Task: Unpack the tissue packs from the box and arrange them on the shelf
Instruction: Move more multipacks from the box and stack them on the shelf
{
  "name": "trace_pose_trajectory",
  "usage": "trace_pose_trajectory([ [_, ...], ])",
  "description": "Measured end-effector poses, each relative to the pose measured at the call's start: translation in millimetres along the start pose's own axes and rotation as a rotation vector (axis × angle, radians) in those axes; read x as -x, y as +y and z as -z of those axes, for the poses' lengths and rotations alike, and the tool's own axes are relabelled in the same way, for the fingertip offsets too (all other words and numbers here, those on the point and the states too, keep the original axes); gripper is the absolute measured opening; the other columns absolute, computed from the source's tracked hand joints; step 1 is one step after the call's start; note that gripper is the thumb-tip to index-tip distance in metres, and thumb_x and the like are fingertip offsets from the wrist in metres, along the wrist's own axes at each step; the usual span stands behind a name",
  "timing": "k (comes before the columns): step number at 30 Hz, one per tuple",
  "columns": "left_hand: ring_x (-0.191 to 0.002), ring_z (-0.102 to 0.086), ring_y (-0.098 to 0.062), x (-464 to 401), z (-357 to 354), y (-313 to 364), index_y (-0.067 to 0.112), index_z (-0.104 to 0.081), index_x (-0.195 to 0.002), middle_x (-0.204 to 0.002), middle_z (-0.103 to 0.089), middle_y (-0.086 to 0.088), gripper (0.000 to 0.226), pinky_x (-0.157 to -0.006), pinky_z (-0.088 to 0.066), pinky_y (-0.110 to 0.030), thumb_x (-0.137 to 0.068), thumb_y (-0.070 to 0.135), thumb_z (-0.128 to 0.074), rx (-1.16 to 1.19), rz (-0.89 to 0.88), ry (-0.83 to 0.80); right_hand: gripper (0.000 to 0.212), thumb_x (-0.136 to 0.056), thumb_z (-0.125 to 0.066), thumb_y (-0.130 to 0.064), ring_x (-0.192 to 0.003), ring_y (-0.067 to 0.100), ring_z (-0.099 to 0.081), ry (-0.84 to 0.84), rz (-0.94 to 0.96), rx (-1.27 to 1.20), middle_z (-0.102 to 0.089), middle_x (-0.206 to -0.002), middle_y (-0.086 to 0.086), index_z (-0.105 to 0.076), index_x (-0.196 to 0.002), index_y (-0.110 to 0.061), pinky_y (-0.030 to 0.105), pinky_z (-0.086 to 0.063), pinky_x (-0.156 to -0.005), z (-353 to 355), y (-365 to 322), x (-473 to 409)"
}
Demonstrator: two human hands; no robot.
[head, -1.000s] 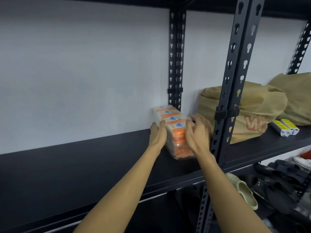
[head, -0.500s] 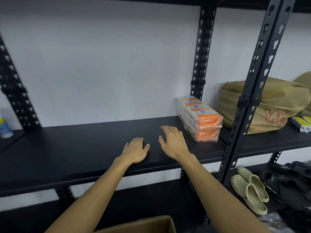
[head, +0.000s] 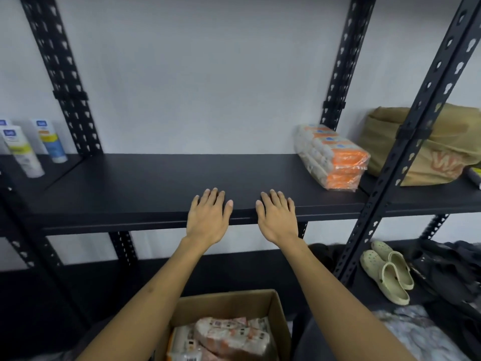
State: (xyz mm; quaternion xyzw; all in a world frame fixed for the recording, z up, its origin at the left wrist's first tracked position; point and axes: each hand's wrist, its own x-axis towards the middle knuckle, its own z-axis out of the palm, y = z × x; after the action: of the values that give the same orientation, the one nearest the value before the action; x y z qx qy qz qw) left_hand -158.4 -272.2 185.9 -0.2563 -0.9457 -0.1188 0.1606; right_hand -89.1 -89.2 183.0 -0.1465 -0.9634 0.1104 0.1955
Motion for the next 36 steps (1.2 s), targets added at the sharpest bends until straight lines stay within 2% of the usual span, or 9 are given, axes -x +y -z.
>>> trace_pose_trajectory([
  [4,-0.153,-0.023,-0.024,25,-5,-5,0.015,-0.035,-0.156,-0.163,-0.033,-0.006,0.07,-0.125,-0.014,-0.044,-0.104,0.053,-0.007,0.028,-0.034,0.048,0.06,-0.106,-0.018,-0.049,-0.154,0.027,-0.011,0.005,0.002,0.037,-0.024,-0.164,0.01,-0.03,-0.156,-0.019,0.046,-0.004,-0.125,-2,-9,18],
  [8,-0.157,-0.004,-0.022,60,-8,-10,0.016,-0.022,-0.16,-0.169,-0.015,-0.006,0.061,-0.127,-0.003,-0.04,-0.108,0.049,-0.022,0.132,-0.088,0.082,0.06,-0.105,-0.028,-0.05,-0.155,0.024,-0.008,0.07,0.003,-0.006,-0.021,-0.166,0.007,-0.03,-0.156,-0.019,0.047,-0.004,-0.124,-9,-18,47],
  [11,-0.157,-0.002,-0.018,96,-20,-16,0.019,-0.027,-0.159,-0.17,-0.008,-0.003,0.056,-0.126,-0.011,-0.039,-0.108,0.04,-0.037,0.265,-0.098,0.109,0.053,-0.104,-0.038,-0.044,-0.153,0.023,-0.018,0.147,-0.026,-0.105,-0.024,-0.165,0.006,-0.04,-0.149,-0.018,0.05,-0.01,-0.121,-23,-25,75],
  [14,-0.154,-0.02,-0.021,135,-48,-28,0.016,-0.039,-0.154,-0.167,-0.022,-0.006,0.05,-0.124,-0.024,-0.042,-0.106,0.031,-0.044,0.335,0.004,0.082,0.052,-0.103,-0.04,-0.041,-0.149,0.023,-0.028,0.062,-0.087,-0.238,-0.032,-0.161,0.006,-0.04,-0.15,-0.019,0.049,-0.016,-0.119,-54,-28,114],
  [20,-0.145,-0.04,-0.029,217,-122,-48,0.014,-0.045,-0.151,-0.162,-0.033,-0.01,0.051,-0.117,-0.035,-0.039,-0.103,0.032,-0.048,0.368,0.218,-0.206,0.057,-0.103,-0.04,-0.044,-0.141,0.027,-0.039,-0.416,-0.219,-0.31,-0.045,-0.152,0.004,-0.029,-0.156,-0.024,0.049,-0.023,-0.117,-148,-21,201],
  [22,-0.139,-0.046,-0.029,248,-146,-52,0.016,-0.045,-0.15,-0.158,-0.041,-0.01,0.055,-0.114,-0.038,-0.038,-0.101,0.04,-0.044,0.37,0.27,-0.329,0.057,-0.102,-0.042,-0.043,-0.138,0.028,-0.043,-0.553,-0.261,-0.297,-0.05,-0.147,0.007,-0.034,-0.154,-0.02,0.044,-0.028,-0.115,-174,-12,232],
  [25,-0.144,-0.039,-0.026,290,-179,-55,0.018,-0.04,-0.153,-0.159,-0.039,-0.006,0.059,-0.117,-0.032,-0.033,-0.101,0.044,-0.048,0.423,0.389,-0.558,0.048,-0.097,-0.04,-0.043,-0.134,0.029,-0.045,-0.737,-0.264,-0.234,-0.053,-0.144,0.009,-0.052,-0.139,-0.023,0.038,-0.037,-0.109,-209,6,268],
  [29,-0.145,-0.039,-0.024,302,-198,-65,0.015,-0.034,-0.156,-0.16,-0.039,-0.005,0.07,-0.116,-0.034,-0.034,-0.1,0.054,-0.051,0.541,0.585,-0.759,0.039,-0.095,-0.043,-0.039,-0.129,0.031,-0.043,-0.756,-0.248,-0.18,-0.053,-0.132,0.008,-0.061,-0.124,-0.021,0.04,-0.041,-0.104,-217,5,262],
  [36,-0.141,-0.043,-0.027,299,-202,-65,0.015,-0.032,-0.156,-0.157,-0.041,-0.007,0.072,-0.108,-0.04,-0.033,-0.099,0.051,-0.056,0.578,0.644,-0.79,0.035,-0.092,-0.049,-0.036,-0.119,0.032,-0.054,-0.747,-0.184,-0.185,-0.062,-0.123,0.008,-0.07,-0.115,-0.019,0.037,-0.047,-0.098,-225,-5,258],
])
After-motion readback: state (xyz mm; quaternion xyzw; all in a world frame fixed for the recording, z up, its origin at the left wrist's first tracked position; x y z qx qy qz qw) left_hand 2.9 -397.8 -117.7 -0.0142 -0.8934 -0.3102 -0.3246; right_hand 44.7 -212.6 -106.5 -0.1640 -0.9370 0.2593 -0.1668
